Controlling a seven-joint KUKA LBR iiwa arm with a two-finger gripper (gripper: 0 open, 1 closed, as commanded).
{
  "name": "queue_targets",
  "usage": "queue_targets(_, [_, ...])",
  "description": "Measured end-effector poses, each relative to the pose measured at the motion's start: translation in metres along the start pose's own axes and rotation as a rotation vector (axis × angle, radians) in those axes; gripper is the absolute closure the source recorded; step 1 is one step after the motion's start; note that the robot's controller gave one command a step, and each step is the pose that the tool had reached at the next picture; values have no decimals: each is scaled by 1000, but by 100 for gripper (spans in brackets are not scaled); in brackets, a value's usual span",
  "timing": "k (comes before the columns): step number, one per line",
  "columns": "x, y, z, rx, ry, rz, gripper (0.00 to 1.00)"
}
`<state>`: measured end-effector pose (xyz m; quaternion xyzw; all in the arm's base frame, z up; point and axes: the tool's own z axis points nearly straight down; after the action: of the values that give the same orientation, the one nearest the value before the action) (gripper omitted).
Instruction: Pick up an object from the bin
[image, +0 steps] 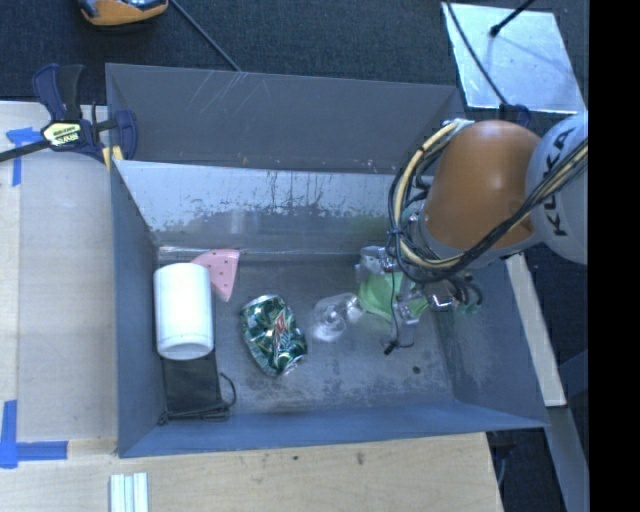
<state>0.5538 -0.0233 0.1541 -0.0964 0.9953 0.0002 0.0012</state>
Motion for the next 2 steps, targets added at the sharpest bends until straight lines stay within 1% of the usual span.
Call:
queue_targets(1, [7,19,-7,0,3,-14,0])
queue_targets(2, [26,56,-34,0,2,12,0])
